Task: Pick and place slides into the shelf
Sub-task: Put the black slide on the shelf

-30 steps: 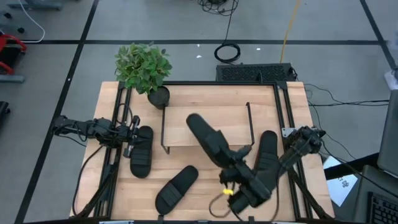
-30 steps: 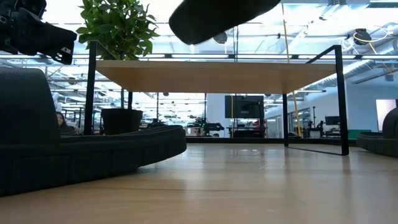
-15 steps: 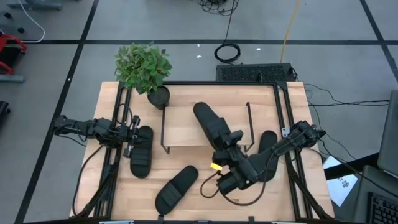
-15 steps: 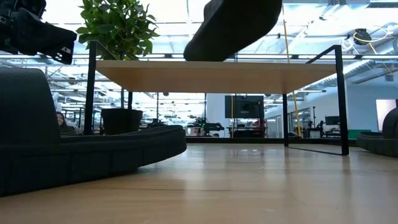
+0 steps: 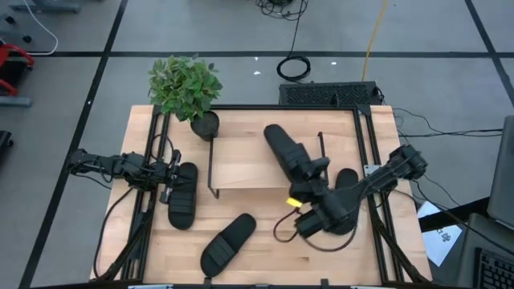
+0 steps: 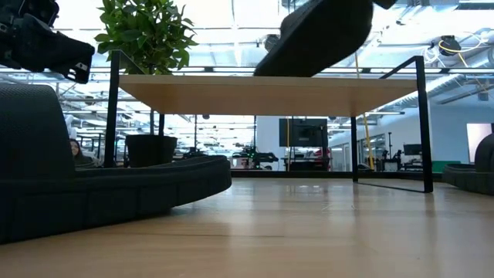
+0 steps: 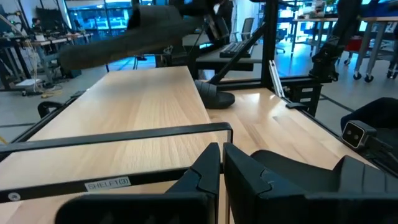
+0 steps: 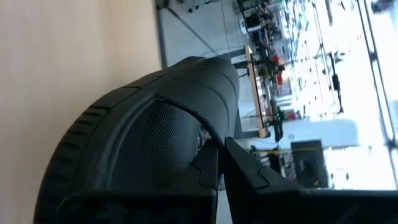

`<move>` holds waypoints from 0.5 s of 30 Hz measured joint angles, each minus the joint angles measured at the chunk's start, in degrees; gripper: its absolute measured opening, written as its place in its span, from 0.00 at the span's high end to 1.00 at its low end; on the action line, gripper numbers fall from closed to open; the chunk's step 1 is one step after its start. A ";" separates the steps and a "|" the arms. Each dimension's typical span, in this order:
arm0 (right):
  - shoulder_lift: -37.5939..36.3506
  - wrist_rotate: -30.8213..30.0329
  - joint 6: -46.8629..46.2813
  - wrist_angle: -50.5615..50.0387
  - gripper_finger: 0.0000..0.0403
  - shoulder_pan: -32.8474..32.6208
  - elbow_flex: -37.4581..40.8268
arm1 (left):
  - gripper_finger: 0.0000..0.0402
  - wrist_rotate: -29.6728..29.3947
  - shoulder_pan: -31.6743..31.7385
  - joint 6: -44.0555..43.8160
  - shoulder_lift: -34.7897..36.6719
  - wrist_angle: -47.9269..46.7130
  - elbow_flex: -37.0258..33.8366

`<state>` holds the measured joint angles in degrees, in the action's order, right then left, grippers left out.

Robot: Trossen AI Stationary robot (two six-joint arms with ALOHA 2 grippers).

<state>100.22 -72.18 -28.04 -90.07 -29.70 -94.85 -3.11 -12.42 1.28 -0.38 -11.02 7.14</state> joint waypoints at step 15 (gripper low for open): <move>-5.27 4.80 -11.85 0.22 1.00 3.68 14.21 | 0.94 -0.01 0.00 -0.33 0.00 0.51 0.00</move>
<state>94.95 -67.38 -39.89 -89.85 -26.02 -80.64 -3.13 -12.42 0.95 -0.37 -10.52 7.14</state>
